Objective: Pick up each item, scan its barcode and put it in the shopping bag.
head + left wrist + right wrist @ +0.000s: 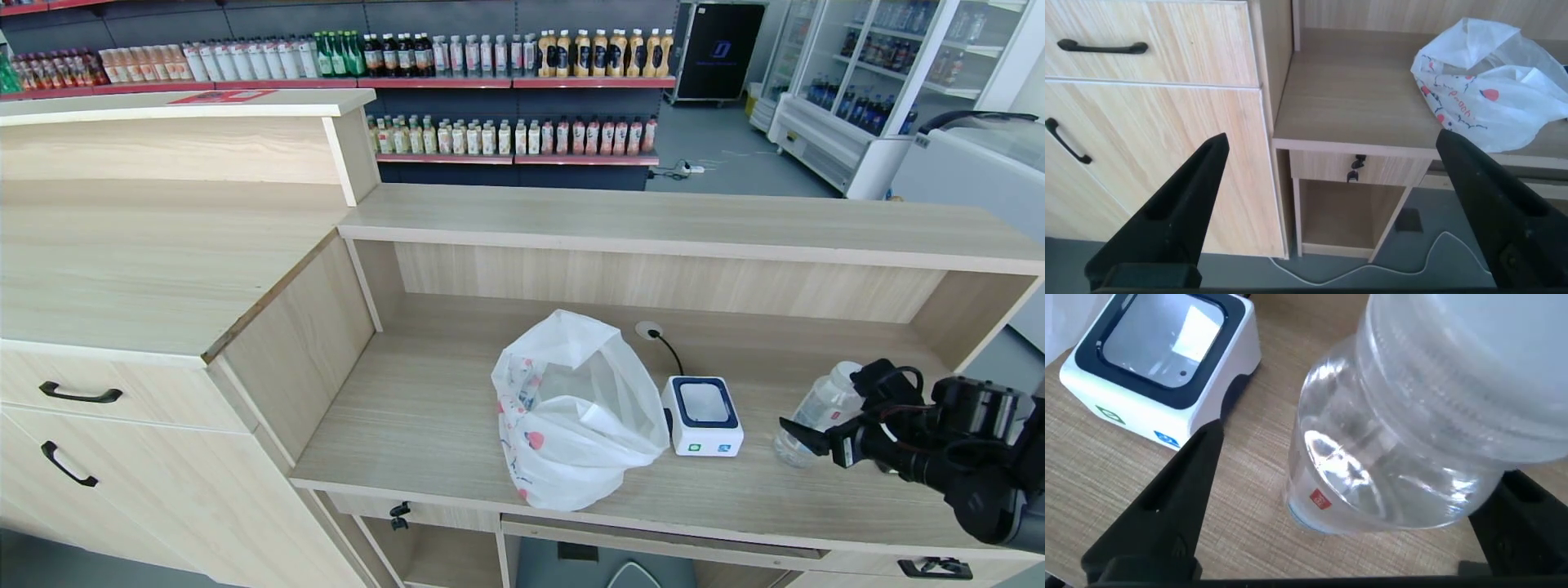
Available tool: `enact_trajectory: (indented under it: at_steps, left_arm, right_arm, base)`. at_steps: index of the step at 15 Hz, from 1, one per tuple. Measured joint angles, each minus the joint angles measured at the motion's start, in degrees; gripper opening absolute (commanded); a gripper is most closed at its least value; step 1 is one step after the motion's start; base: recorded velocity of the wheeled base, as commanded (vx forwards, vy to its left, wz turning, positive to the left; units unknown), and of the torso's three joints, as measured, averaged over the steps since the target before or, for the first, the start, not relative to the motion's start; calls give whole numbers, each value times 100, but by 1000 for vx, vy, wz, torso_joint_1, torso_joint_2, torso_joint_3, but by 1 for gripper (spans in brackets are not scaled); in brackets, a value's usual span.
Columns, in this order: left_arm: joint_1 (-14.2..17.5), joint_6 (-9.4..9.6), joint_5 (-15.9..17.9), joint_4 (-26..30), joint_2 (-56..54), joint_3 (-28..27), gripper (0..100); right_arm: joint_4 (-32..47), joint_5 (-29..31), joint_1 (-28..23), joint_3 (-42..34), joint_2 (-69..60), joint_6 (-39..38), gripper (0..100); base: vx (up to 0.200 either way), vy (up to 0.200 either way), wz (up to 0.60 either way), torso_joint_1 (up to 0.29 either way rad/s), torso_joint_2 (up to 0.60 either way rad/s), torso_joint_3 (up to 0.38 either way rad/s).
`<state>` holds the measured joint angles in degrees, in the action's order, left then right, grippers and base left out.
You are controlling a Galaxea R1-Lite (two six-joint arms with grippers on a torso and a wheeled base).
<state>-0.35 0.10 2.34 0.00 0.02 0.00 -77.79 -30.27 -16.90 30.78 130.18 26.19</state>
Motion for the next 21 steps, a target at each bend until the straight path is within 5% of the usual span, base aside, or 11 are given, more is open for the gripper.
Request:
enact_trajectory:
  at_steps: [7, 8, 18, 21]
  left_arm:
    - [0, 0, -2, 0, 0, 0, 100]
    - [0, 1, -2, 0, 0, 0, 100]
    - [0, 0, -5, 0, 0, 0, 100]
    - [0, 0, -5, 0, 0, 0, 100]
  right_arm:
    - [28, -29, 180, 260, 250, -143, 100]
    - [17, -41, 207, 289, 271, -279, 0]
    - [11, -85, 312, 533, 450, -484, 0]
    - [149, -446, 306, 524, 179, -1196, 0]
  base:
    - [0, 0, 0, 0, 0, 0]
    - [0, 0, 0, 0, 0, 0]
    - [0, 0, 0, 0, 0, 0]
    - [0, 0, 0, 0, 0, 0]
